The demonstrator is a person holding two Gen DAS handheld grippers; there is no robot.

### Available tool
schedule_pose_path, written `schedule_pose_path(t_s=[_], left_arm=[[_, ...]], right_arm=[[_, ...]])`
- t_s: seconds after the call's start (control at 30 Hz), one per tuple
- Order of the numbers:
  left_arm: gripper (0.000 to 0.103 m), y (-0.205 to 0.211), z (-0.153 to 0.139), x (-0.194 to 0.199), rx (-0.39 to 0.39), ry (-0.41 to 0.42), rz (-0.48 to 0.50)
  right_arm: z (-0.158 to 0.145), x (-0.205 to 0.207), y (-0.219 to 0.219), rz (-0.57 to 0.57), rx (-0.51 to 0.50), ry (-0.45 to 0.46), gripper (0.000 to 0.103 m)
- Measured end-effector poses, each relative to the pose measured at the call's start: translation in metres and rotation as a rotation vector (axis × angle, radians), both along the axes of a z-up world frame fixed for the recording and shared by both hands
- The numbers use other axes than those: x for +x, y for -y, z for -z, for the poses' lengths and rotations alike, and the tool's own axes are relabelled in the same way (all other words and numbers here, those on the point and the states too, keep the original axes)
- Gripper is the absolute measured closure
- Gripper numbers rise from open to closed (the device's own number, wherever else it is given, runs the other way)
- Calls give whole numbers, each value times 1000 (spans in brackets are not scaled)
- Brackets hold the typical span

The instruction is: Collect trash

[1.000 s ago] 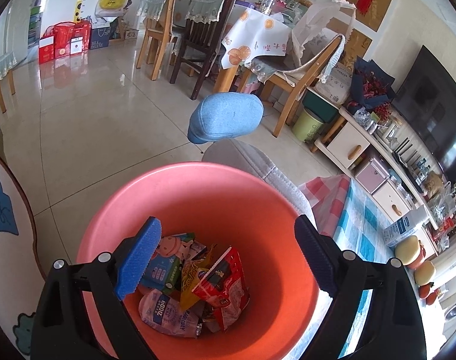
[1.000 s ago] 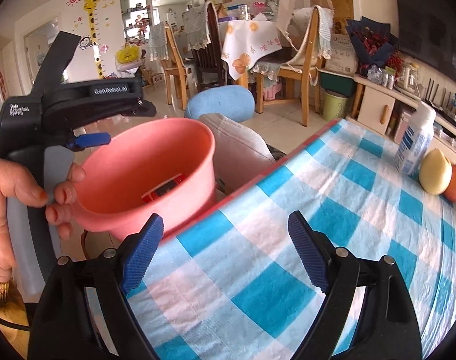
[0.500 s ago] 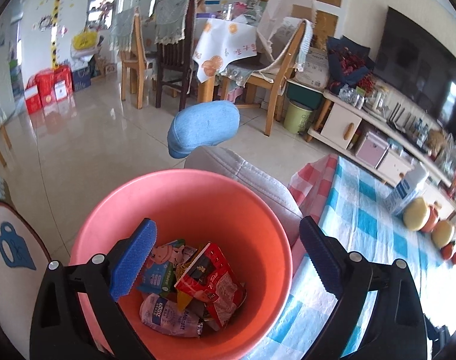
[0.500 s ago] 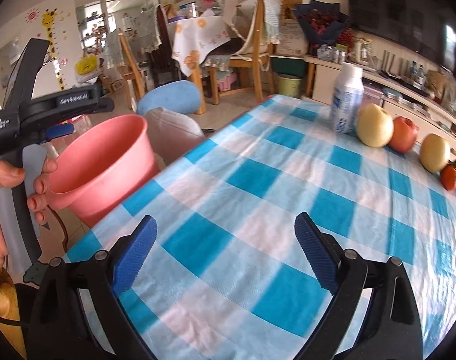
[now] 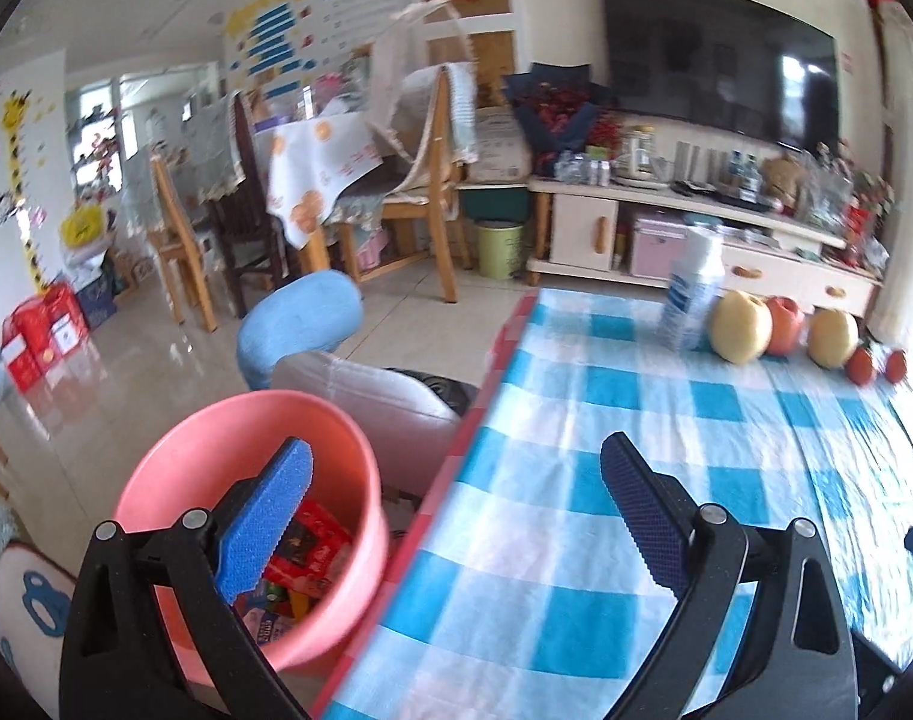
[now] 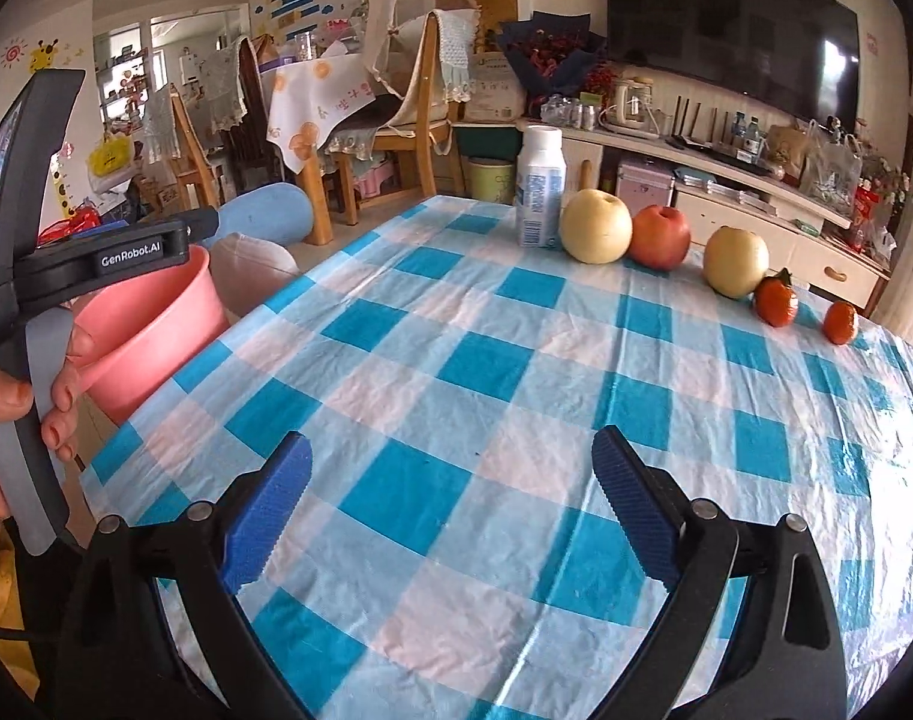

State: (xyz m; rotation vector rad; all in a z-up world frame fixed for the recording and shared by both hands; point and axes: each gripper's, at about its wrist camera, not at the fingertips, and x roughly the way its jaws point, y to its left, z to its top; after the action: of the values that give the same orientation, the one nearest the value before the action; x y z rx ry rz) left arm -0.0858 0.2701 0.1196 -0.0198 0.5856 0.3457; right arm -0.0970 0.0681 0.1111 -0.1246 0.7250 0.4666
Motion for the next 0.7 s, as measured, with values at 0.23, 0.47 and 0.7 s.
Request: schedule_pose_path(t_s=[0.23, 0.47, 0.7], left_arm=[[7, 52, -2, -18, -7, 6, 106], [6, 105, -1, -40, 17, -9, 172], [6, 151, -11, -71, 31, 17, 245]], right_arm=[[-12, -12, 48, 84, 23, 28, 8], [-25, -37, 90, 160, 16, 79, 8], [-30, -72, 123, 233, -20, 145, 8]])
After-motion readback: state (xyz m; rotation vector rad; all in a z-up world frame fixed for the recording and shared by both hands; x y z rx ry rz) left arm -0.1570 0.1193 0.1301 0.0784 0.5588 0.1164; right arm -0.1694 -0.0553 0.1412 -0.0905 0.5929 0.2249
